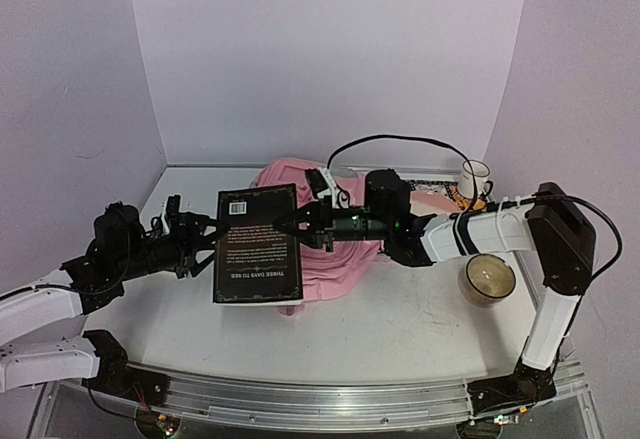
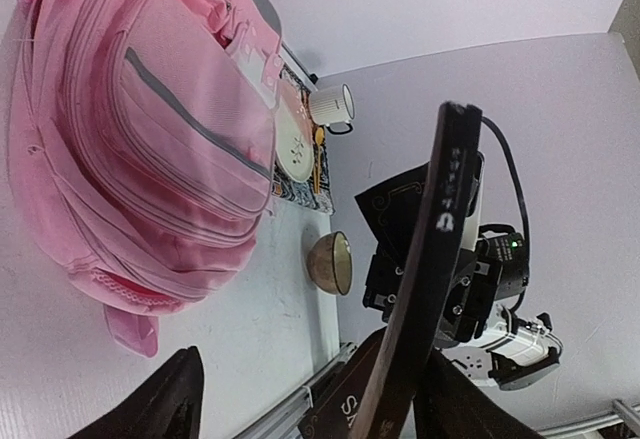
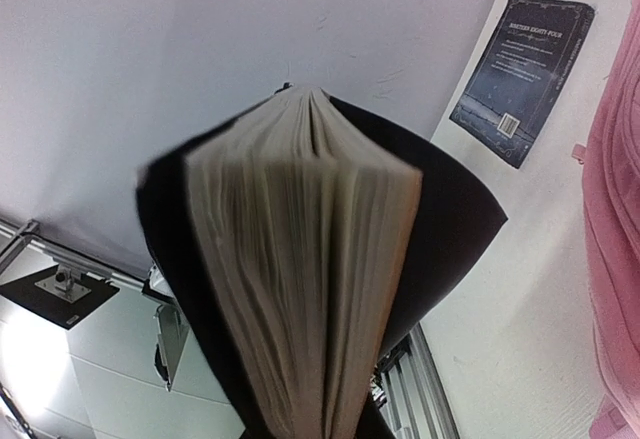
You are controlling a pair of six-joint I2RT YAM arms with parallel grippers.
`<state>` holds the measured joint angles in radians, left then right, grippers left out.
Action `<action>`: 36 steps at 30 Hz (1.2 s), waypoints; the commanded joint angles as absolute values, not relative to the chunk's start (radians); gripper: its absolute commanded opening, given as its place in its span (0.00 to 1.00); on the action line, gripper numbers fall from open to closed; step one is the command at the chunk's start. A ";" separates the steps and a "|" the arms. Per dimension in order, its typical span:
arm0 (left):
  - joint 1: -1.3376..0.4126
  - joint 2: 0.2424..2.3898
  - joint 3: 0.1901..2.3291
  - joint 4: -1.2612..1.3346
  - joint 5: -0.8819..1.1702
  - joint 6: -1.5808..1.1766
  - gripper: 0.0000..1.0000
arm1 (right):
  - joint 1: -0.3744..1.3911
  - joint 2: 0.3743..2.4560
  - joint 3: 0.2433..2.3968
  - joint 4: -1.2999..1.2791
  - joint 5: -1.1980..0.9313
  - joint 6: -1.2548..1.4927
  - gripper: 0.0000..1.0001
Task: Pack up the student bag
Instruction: Pass from the right arm to the left
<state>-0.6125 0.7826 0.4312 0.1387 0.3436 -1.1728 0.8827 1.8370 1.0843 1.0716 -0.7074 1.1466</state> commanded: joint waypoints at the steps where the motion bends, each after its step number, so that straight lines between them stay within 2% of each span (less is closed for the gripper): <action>1: -0.616 0.784 0.418 0.164 0.297 -1.211 0.80 | 0.885 1.760 1.074 1.230 -0.596 1.224 0.00; 10: -0.693 0.743 0.390 0.172 0.194 -1.289 0.86 | 0.886 1.765 1.029 1.276 -0.369 1.330 0.00; 20: -0.853 0.895 0.359 0.417 0.073 -1.351 0.81 | 0.911 1.801 1.022 1.383 -0.242 1.440 0.00; 30: -0.912 0.987 0.404 0.538 0.010 -1.328 0.66 | 0.941 1.805 0.986 1.412 -0.187 1.470 0.00; 36: -0.932 1.004 0.377 0.633 -0.011 -1.360 0.53 | 0.947 1.825 0.975 1.429 -0.194 1.486 0.01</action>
<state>-0.9186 1.0036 0.3597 0.5065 0.0250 -1.3407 0.9386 1.8362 0.9639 1.2049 -0.1921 1.4595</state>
